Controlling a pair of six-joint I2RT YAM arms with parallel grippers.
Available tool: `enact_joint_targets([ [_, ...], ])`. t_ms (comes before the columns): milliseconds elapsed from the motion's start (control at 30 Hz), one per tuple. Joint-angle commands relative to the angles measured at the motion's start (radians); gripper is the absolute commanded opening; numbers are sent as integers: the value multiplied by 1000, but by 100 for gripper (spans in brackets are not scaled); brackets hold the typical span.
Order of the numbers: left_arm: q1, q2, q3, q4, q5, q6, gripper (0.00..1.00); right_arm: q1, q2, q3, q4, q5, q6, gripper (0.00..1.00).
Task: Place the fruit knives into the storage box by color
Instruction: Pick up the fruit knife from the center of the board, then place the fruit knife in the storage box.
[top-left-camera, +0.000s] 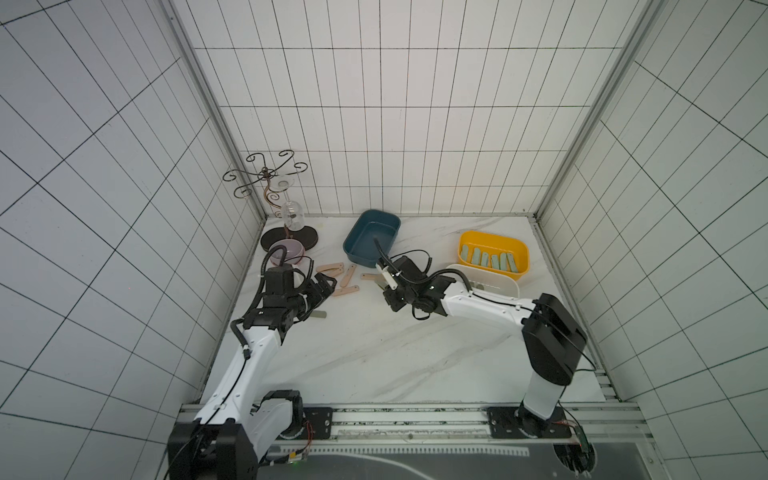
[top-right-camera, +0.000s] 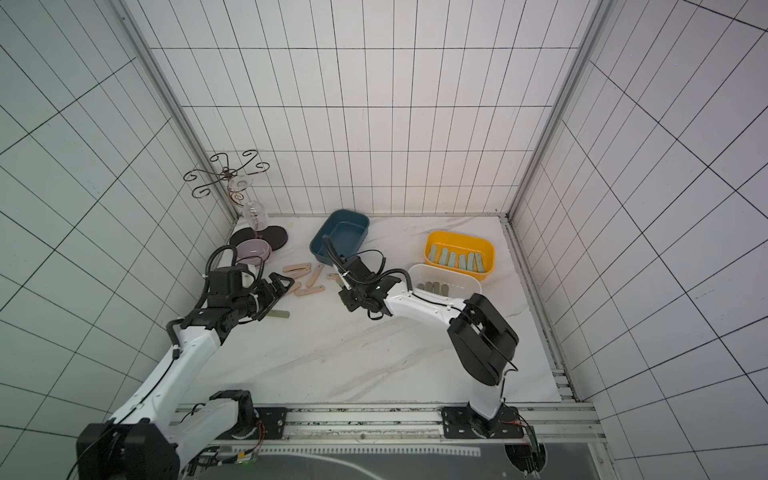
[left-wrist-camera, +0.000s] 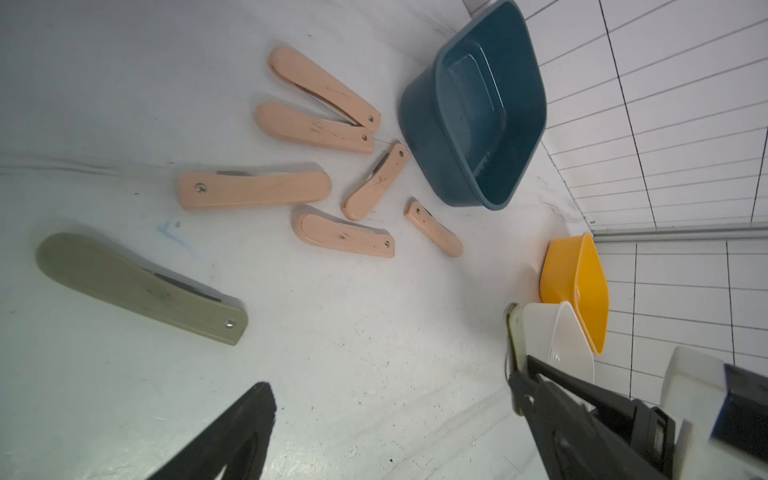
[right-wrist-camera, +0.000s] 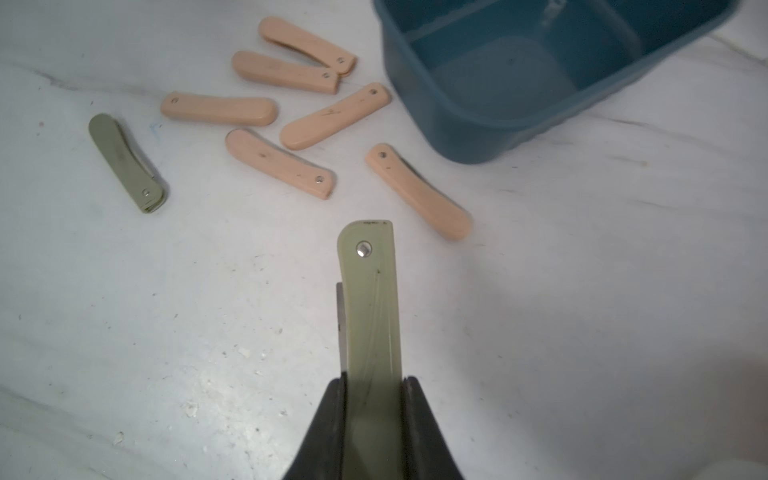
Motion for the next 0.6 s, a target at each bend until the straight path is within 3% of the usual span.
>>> enact_joint_targets([
  [0, -102, -7, 54, 25, -99, -23, 97, -105, -143, -151, 6, 32, 96, 16],
  [333, -364, 80, 163, 25, -233, -20, 97, -509, -421, -403, -28, -30, 270, 18],
  [567, -401, 119, 174, 51, -229, -23, 97, -692, -450, -510, -20, -105, 306, 18],
])
